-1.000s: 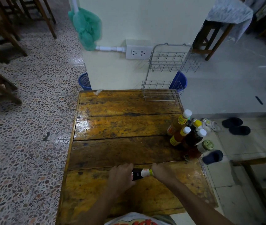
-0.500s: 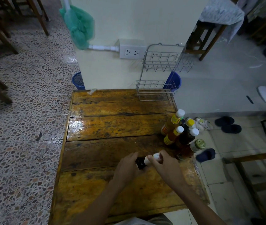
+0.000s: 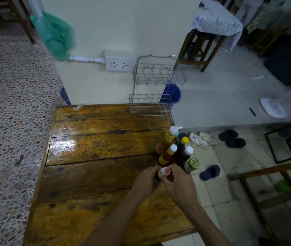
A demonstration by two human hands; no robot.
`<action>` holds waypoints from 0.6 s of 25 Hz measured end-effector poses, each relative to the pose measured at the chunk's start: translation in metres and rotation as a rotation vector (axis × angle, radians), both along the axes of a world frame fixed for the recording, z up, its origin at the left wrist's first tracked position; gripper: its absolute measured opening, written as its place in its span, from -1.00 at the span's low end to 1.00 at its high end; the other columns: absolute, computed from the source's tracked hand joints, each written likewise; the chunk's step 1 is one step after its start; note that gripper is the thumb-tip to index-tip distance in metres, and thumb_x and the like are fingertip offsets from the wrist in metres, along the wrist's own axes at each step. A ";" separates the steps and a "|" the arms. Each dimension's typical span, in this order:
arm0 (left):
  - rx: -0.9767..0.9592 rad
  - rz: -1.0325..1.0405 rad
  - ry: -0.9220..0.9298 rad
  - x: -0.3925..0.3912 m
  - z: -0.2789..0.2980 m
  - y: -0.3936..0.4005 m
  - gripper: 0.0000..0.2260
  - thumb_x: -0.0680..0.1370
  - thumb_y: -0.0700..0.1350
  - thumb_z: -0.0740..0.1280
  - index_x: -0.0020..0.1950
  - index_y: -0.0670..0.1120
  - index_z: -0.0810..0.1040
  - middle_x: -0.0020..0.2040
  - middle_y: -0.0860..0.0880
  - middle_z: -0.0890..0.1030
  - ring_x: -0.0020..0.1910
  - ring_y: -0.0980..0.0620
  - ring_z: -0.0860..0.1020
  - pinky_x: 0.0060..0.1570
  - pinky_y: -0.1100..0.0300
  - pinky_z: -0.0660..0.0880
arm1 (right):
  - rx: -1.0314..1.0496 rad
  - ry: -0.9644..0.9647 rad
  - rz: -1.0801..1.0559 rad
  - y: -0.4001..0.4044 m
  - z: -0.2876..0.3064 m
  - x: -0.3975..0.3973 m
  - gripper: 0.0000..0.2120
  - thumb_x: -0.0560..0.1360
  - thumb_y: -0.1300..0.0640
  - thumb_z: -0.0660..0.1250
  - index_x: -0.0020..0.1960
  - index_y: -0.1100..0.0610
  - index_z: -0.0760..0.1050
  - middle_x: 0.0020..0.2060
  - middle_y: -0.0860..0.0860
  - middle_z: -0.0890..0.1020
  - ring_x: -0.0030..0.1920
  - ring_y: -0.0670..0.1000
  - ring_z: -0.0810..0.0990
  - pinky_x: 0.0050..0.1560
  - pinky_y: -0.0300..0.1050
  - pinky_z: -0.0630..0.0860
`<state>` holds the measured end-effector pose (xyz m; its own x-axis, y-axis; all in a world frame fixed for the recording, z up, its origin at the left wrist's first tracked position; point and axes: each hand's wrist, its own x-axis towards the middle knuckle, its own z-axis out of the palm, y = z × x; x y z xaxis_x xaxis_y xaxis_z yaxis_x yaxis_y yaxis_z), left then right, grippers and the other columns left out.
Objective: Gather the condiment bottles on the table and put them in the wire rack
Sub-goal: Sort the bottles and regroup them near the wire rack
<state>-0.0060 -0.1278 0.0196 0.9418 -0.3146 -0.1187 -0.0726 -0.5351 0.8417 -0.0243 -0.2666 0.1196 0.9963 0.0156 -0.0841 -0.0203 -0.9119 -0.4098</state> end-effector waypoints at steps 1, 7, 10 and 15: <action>0.007 0.007 0.009 0.003 0.001 -0.005 -0.74 0.55 0.01 0.43 0.22 0.15 0.51 0.08 0.06 0.63 -0.01 0.00 0.60 -0.13 -0.02 0.54 | 0.013 0.000 0.011 -0.005 -0.004 0.003 -0.77 0.52 -0.28 0.29 -0.01 -0.14 0.43 -0.18 -0.18 0.56 -0.20 -0.19 0.52 -0.31 -0.31 0.42; -0.017 0.092 0.018 0.002 -0.006 -0.020 -0.68 0.53 0.04 0.40 0.28 0.07 0.54 0.13 0.04 0.67 0.05 -0.01 0.65 -0.14 0.08 0.54 | 0.030 -0.020 0.066 -0.022 -0.023 0.015 -0.76 0.53 -0.28 0.23 0.03 -0.14 0.45 -0.12 -0.19 0.56 -0.13 -0.16 0.55 -0.21 -0.18 0.53; -0.018 0.145 0.021 0.000 -0.006 -0.024 -0.68 0.54 -0.08 0.44 0.29 0.04 0.56 0.16 0.05 0.68 0.09 0.04 0.66 -0.08 0.12 0.56 | 0.096 -0.001 0.096 -0.027 -0.029 0.018 -0.76 0.55 -0.25 0.24 0.08 -0.11 0.47 -0.07 -0.18 0.56 -0.08 -0.16 0.55 -0.18 -0.17 0.55; -0.049 0.215 0.061 -0.002 -0.011 -0.030 -0.75 0.57 -0.13 0.44 0.21 0.10 0.58 0.12 0.12 0.69 0.09 0.11 0.66 -0.01 0.13 0.60 | 0.204 0.039 0.096 -0.030 -0.042 0.018 -0.70 0.54 -0.18 0.31 0.21 -0.07 0.46 0.04 -0.14 0.58 0.02 -0.11 0.58 -0.05 -0.15 0.59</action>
